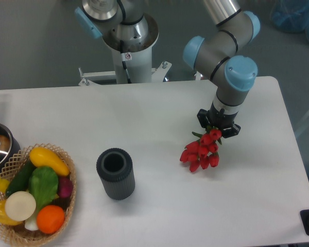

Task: Place the flowers on the table
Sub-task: 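Lower the tulips onto the table and open the gripper, then raise the open gripper away from the tulip stems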

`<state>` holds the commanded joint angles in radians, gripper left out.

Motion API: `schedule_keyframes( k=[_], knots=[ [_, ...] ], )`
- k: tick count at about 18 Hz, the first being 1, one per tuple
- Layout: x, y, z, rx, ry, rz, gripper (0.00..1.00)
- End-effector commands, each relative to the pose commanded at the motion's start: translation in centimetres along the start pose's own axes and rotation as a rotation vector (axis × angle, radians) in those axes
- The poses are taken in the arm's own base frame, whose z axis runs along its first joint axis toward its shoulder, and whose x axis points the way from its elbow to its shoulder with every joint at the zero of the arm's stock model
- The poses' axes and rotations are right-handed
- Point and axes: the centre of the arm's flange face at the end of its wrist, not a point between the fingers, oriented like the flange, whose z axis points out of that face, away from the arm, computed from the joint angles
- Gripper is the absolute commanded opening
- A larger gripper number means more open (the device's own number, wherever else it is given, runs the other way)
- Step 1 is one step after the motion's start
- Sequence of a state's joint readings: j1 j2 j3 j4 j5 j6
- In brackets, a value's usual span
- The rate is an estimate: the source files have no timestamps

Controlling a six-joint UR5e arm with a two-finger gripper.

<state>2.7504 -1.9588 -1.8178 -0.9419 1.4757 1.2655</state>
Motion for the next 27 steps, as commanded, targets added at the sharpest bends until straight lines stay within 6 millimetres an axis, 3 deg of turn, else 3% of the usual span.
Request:
schedule_keyframes(
  k=[3,6,7,9,12,17,19,25,27],
  knots=[
    [-0.1,-0.1,0.4,-0.003,0.006,0.002,0.30],
    [-0.1,-0.1,0.3,-0.002,0.003,0.004,0.44],
    [-0.2,-0.1,0.2,-0.002,0.001,0.007,0.56],
    [-0.4,-0.1,0.0,0.000,-0.005,0.005,0.64],
    [-0.6,-0.1,-0.3,0.001,-0.013,0.012,0.88],
    [-1.5,0.0,-2.2,0.013,-0.048,-0.004,1.00],
    [-2.2,0.9,-4.5,0.028,-0.095,-0.021,1.00],
    [-4.8,6.2,-13.6,0.075,-0.258,-0.149,1.00],
    [-4.6,7.2,-16.5,0.085,-0.307,-0.169,1.00]
  ],
)
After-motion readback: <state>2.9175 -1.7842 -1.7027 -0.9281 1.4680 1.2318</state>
